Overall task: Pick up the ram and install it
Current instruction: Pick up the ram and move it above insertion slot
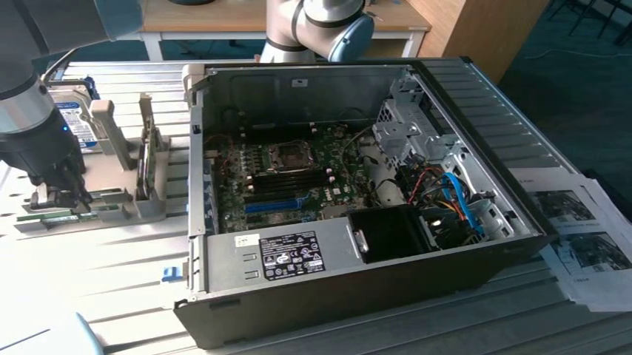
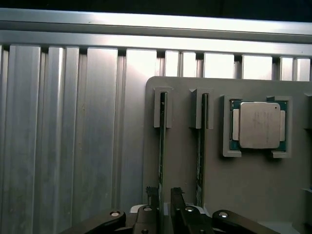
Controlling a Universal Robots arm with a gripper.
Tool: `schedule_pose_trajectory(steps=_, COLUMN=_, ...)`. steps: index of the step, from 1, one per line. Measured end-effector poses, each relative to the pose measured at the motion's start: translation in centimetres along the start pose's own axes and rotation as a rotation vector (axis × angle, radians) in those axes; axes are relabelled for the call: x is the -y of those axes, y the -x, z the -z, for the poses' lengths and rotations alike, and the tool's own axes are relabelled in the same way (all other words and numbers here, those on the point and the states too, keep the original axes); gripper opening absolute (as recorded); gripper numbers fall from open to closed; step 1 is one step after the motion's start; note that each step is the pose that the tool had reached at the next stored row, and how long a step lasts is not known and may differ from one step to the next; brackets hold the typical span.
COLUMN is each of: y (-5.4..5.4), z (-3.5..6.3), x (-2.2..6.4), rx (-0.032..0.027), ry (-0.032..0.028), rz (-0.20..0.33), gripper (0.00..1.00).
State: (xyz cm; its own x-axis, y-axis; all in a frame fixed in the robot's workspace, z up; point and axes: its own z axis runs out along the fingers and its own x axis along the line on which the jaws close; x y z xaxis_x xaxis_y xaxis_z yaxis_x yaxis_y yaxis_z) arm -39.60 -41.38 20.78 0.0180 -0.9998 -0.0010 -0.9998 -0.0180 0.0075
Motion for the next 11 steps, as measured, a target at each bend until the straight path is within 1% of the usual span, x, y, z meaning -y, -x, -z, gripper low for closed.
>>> schedule_pose_trajectory(steps=4, y=0.00, z=-0.01, x=0.00, rx=0.0000, ry=-0.0001, rz=0.001, gripper=0.24)
schedule_pose_trajectory(steps=11, y=0.00, z=-0.42, x=0.00, rx=0.0000, ry=-0.0015, rz=0.001, gripper=0.24)
